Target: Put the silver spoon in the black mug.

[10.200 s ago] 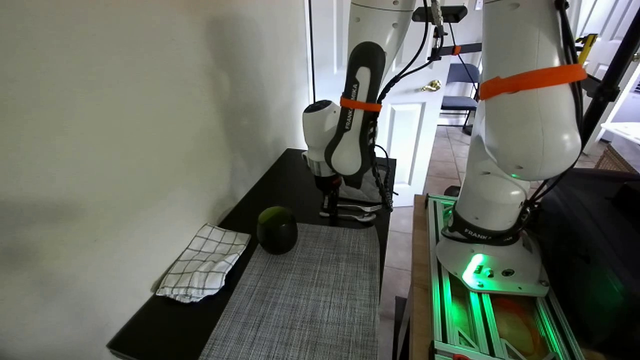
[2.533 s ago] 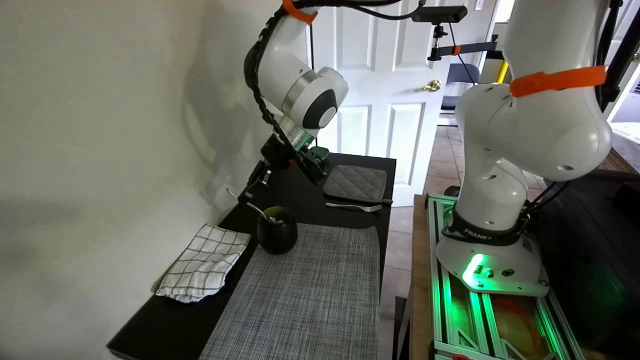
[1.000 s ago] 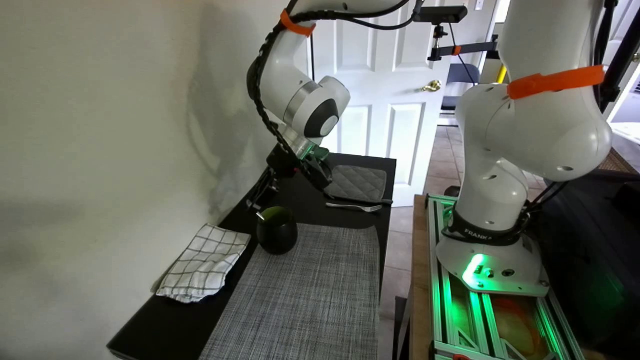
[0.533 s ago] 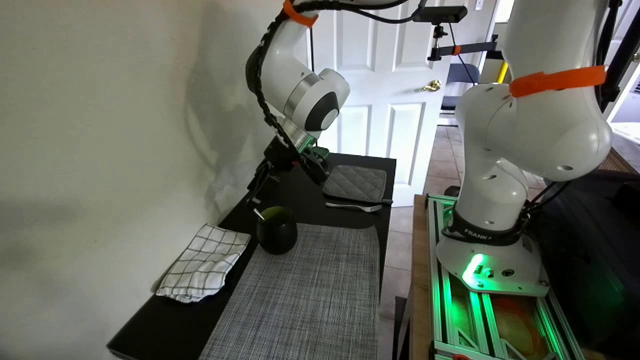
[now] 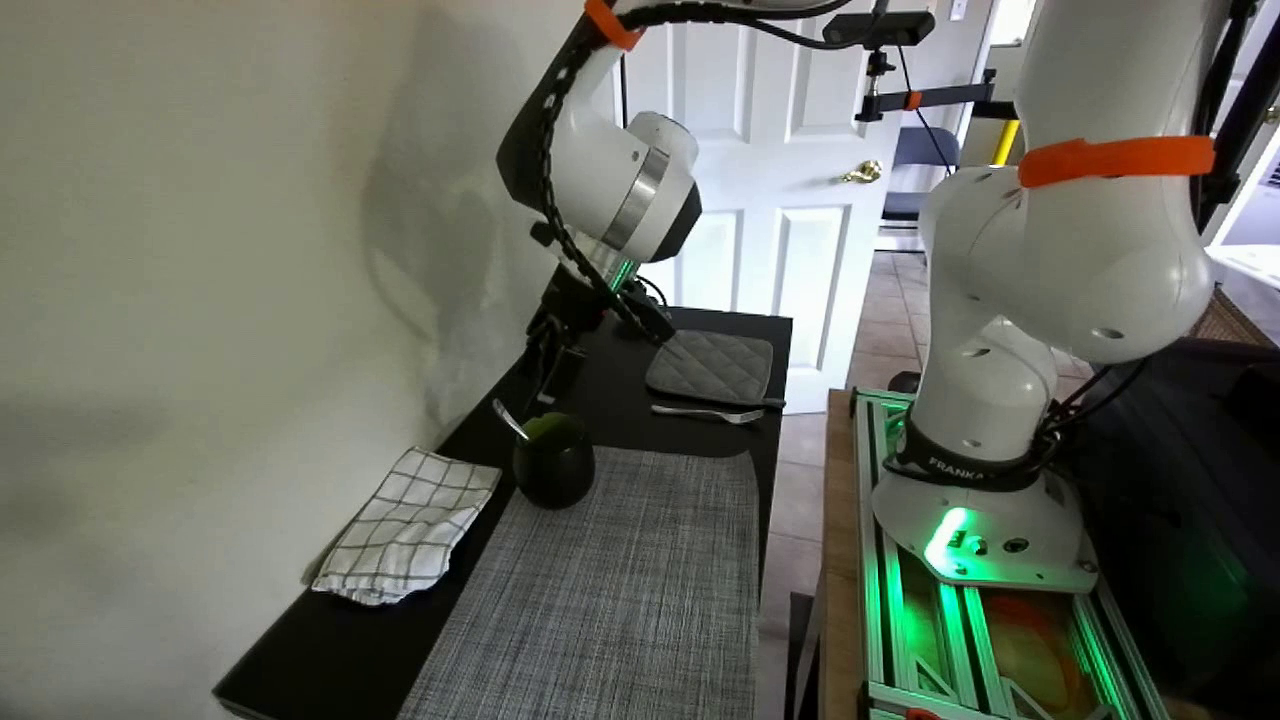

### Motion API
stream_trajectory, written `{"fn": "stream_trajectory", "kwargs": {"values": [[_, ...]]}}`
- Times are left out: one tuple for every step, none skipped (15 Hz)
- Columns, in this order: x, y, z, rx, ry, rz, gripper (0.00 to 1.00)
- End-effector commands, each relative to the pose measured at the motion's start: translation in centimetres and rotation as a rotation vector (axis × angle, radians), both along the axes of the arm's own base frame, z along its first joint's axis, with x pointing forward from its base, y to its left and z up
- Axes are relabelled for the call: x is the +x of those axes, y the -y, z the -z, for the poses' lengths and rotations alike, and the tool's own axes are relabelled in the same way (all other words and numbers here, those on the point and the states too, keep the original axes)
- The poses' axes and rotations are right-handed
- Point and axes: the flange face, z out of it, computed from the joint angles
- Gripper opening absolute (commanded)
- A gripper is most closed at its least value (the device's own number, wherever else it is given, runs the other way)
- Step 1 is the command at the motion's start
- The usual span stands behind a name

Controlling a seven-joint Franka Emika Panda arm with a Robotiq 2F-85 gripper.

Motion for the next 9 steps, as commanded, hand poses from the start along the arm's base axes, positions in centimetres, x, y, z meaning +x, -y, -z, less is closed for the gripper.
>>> {"fn": "stream_trajectory", "kwargs": {"values": [[-1.7,0.0,-0.3,-0.051,-0.074,-0.038,1.0],[-1.8,0.0,-0.2,-0.064,-0.098,-0.047,1.0],[-1.9,0.2,-0.3,-0.077,-0.119,-0.055,1.0],[-2.0,0.2,-0.4,-0.091,-0.137,-0.06,1.0],[-2.1,0.4,-0.6,-0.106,-0.156,-0.068,1.0],[-2.1,0.5,-0.9,-0.118,-0.169,-0.069,1.0],[-2.1,0.7,-1.3,-0.128,-0.186,-0.072,1.0],[-2.1,0.8,-1.8,-0.134,-0.197,-0.07,1.0],[-2.1,0.9,-2.4,-0.136,-0.209,-0.07,1.0]]}}
